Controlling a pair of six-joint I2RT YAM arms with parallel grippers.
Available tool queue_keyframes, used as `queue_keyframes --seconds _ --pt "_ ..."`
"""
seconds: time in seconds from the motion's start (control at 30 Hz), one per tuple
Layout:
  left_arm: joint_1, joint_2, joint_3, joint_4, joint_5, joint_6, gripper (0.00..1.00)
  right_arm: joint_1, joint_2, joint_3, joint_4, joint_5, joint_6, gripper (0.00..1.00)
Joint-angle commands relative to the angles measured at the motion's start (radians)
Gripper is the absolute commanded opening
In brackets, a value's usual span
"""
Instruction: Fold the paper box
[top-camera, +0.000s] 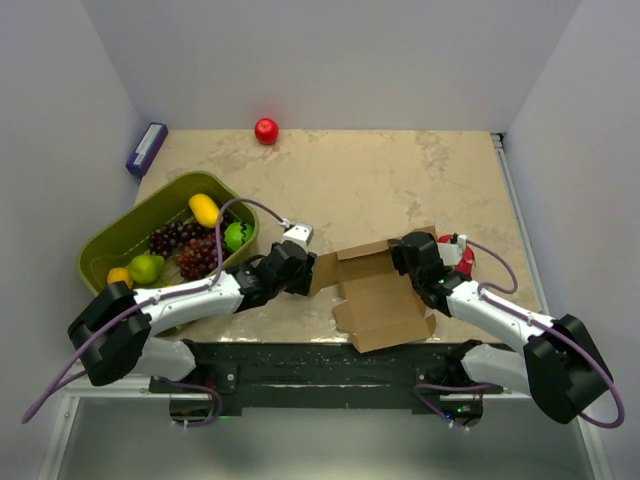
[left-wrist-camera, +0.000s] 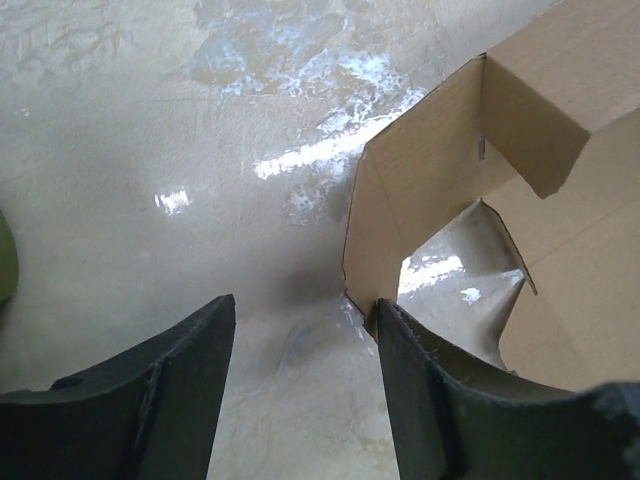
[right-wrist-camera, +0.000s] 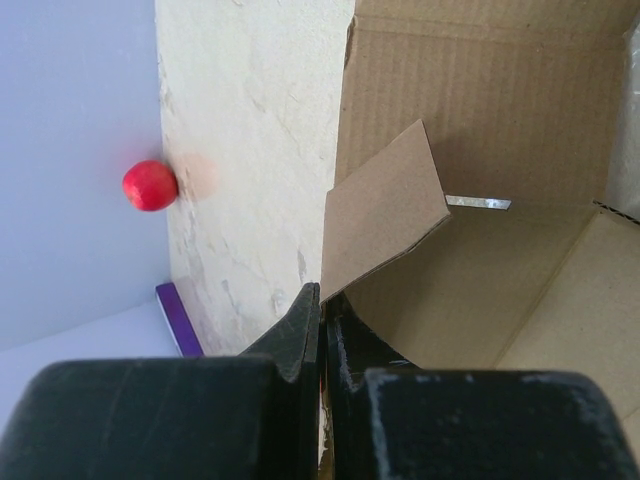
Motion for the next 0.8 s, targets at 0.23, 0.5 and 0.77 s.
queue_keyframes --seconds 0.23,0.5,0.77 --pt "0.0 0.074 0.056 0.201 0.016 0.028 0.09 0.005 -0.014 -0.042 0.13 0.024 -0.003 0.0" --pt "0.002 0.091 0.209 0.13 -0.109 0.109 0.0 0.028 0.015 -0.033 0.295 0.044 -0.061 0.0" --pt "-0.006 0.1 0.194 0.196 -0.186 0.131 0.0 0.119 0.061 -0.059 0.414 0.135 -0.072 0.0"
